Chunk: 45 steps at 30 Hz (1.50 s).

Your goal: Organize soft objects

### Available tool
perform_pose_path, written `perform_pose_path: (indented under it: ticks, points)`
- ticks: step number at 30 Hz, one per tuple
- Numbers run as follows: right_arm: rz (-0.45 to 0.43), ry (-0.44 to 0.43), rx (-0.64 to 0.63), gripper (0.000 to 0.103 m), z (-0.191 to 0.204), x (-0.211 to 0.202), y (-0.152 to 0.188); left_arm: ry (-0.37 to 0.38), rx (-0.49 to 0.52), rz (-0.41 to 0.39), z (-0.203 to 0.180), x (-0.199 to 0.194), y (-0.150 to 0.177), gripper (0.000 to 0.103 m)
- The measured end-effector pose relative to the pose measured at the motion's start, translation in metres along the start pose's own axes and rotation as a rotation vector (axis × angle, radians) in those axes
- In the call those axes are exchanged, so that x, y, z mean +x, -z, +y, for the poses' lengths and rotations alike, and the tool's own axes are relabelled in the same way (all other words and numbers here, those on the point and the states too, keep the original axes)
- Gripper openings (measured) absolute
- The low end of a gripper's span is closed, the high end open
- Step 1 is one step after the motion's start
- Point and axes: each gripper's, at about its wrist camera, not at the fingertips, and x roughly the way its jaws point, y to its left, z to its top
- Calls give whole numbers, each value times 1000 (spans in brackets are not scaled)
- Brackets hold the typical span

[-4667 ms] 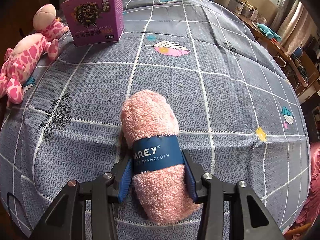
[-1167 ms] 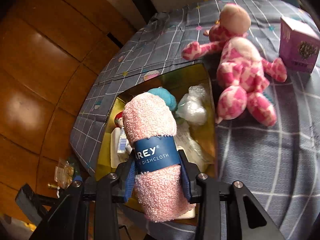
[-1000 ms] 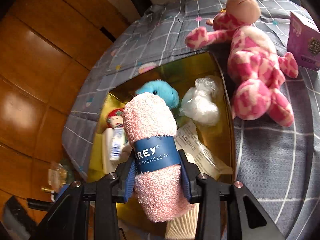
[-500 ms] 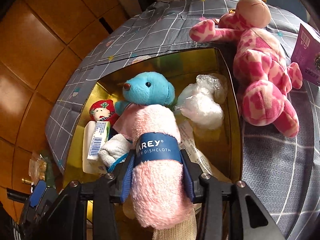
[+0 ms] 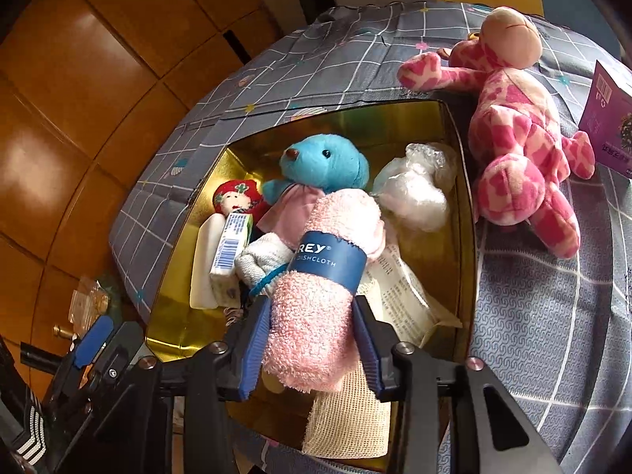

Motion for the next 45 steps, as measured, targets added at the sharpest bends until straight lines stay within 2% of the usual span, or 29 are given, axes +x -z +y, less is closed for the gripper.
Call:
perform_pose_path:
  ticks: [6,17,26,38,45]
  points:
    - [-2,33,-31,40,3,13,5,-4,0,4,-1,0,0,75]
    - [-21,48,-49,40,2,5,12,-5,11,-9,-4,-3,-1,75]
    - [-75,80,-84,42,3,-11,21,4,23,-20,-10,-9,-2,76]
    - [-256,236,-167,46,0,-51,52,7,44,-33,-22,-15,2,87]
    - [-334,283,-151,46,-12,-70,73,4,66,-52,-34,-24,5,103]
